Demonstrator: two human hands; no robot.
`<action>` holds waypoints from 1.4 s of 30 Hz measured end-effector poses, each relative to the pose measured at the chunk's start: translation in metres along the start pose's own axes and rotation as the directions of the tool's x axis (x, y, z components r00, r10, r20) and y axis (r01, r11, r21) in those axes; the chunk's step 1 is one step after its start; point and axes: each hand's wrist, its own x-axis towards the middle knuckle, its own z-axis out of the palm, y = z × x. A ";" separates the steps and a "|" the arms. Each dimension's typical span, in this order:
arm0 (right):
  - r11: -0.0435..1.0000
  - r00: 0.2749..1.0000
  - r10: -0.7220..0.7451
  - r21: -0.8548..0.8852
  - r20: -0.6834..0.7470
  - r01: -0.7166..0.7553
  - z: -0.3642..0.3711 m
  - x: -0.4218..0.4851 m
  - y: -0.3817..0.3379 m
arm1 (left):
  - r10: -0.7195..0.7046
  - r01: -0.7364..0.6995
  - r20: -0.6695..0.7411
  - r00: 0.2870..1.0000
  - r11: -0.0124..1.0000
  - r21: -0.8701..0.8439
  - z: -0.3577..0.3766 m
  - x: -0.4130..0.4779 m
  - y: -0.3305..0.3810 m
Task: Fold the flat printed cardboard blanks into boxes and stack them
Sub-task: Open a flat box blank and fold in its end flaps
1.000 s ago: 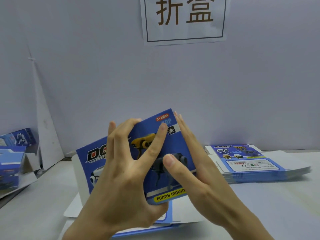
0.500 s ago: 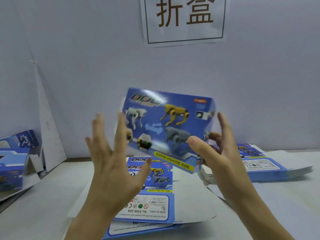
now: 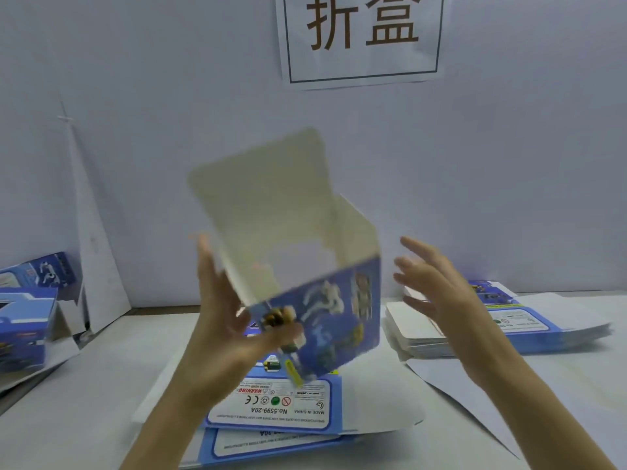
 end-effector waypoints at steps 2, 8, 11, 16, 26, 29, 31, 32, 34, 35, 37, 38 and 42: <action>0.999 0.998 -0.032 0.006 0.057 0.032 0.003 -0.001 0.004 | -0.066 0.046 0.098 0.993 0.980 0.192 0.007 -0.003 -0.004; 0.988 0.989 -0.096 -0.113 0.114 0.109 0.018 -0.005 0.004 | -0.176 0.171 0.039 0.984 0.980 0.097 0.009 -0.005 0.000; 0.983 0.993 -0.094 -0.152 0.071 0.104 0.017 -0.007 0.001 | -0.238 0.234 -0.035 0.971 0.968 -0.089 0.006 -0.003 0.008; 0.988 0.999 -0.042 -0.148 0.028 0.046 0.015 -0.005 0.001 | -0.249 0.243 -0.083 0.965 0.967 -0.073 0.016 -0.003 0.022; 0.971 0.958 0.210 0.071 0.196 -0.228 0.011 0.003 0.015 | -0.329 0.317 -0.109 0.938 0.941 -0.114 -0.007 0.004 0.014; 0.921 0.928 0.290 0.195 0.233 -0.337 0.008 0.008 0.023 | -0.350 0.343 -0.038 0.936 0.931 -0.129 -0.016 0.004 0.012; 0.895 0.914 0.310 0.245 0.260 -0.373 0.007 0.011 0.029 | -0.360 0.347 -0.053 0.931 0.922 -0.170 -0.020 0.005 0.008; 0.881 0.907 0.318 0.268 0.276 -0.390 0.008 0.013 0.030 | -0.378 0.352 -0.079 0.923 0.908 -0.227 -0.021 0.006 0.005; 0.826 0.879 0.355 0.333 0.318 -0.454 0.007 0.014 0.032 | -0.475 0.396 -0.108 0.873 0.821 -0.411 -0.021 0.008 -0.002; 0.771 0.857 0.386 0.390 0.342 -0.503 0.006 0.015 0.035 | -0.549 0.433 -0.092 0.831 0.741 -0.513 -0.021 0.009 -0.005; 0.605 0.811 0.416 0.541 0.411 -0.584 0.003 0.016 0.042 | -0.667 0.509 0.032 0.745 0.536 -0.674 -0.021 0.009 -0.010; 0.533 0.792 0.415 0.586 0.448 -0.610 0.003 0.016 0.046 | -0.692 0.542 0.111 0.714 0.445 -0.713 -0.020 0.009 -0.012; 0.419 0.727 0.398 0.594 0.560 -0.687 0.007 0.015 0.053 | -0.674 0.600 0.291 0.679 0.282 -0.748 -0.021 0.008 -0.022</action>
